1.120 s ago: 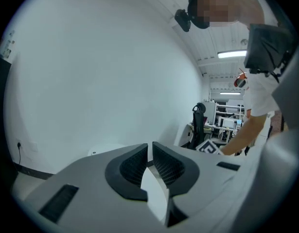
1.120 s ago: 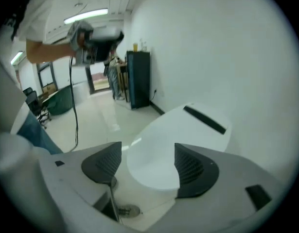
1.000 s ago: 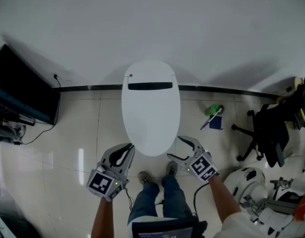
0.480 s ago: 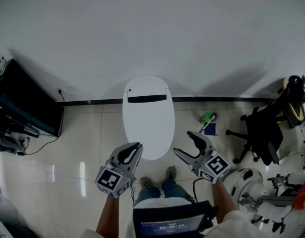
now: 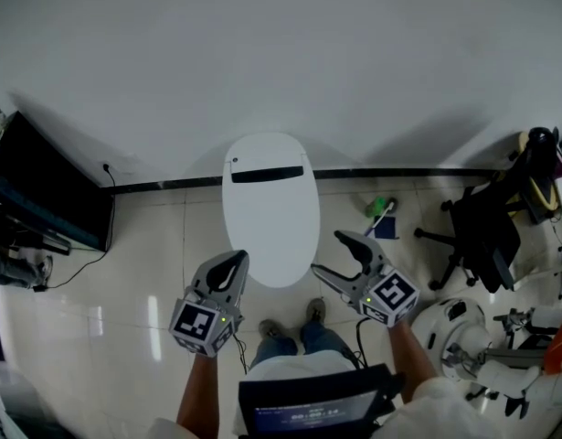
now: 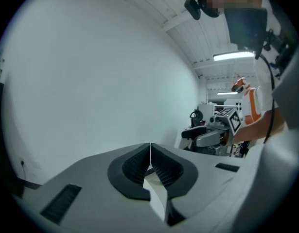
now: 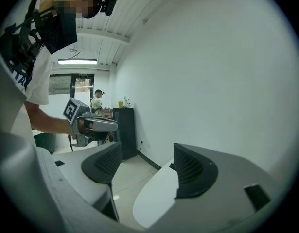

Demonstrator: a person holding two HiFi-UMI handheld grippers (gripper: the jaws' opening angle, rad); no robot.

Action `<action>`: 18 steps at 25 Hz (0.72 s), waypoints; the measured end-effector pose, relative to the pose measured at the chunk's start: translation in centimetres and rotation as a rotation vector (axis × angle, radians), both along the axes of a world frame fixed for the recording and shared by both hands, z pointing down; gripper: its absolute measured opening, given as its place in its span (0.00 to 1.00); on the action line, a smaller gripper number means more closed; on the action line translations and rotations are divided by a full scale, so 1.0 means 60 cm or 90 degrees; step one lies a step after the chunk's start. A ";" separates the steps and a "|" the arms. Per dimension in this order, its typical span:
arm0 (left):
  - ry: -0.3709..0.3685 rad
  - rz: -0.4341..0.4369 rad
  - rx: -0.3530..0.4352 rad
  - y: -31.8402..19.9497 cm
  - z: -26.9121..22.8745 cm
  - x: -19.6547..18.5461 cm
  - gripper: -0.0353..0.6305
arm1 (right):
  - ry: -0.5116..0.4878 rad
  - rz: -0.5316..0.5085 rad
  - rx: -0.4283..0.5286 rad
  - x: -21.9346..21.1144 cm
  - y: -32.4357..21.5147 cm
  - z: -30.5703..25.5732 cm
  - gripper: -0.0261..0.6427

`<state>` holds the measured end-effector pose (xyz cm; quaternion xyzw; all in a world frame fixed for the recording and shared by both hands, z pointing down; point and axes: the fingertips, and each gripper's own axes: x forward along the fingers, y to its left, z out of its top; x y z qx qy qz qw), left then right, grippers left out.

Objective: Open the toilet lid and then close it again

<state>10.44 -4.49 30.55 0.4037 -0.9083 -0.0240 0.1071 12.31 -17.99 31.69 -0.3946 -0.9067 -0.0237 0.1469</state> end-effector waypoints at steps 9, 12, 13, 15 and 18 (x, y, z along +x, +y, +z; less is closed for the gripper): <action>-0.004 -0.033 0.030 0.011 -0.014 -0.008 0.09 | 0.009 -0.002 -0.003 -0.001 -0.001 0.006 0.54; -0.013 -0.035 0.027 0.007 -0.021 -0.005 0.09 | 0.009 -0.009 -0.006 -0.001 -0.002 0.003 0.54; -0.016 -0.034 0.022 0.004 -0.022 -0.002 0.09 | 0.009 -0.011 -0.006 0.000 -0.003 0.003 0.54; -0.030 -0.031 0.005 -0.001 -0.023 0.004 0.09 | 0.011 -0.013 -0.007 0.002 -0.008 0.004 0.54; -0.070 -0.025 -0.032 -0.006 -0.022 0.010 0.09 | 0.019 -0.006 -0.011 0.003 -0.017 0.017 0.54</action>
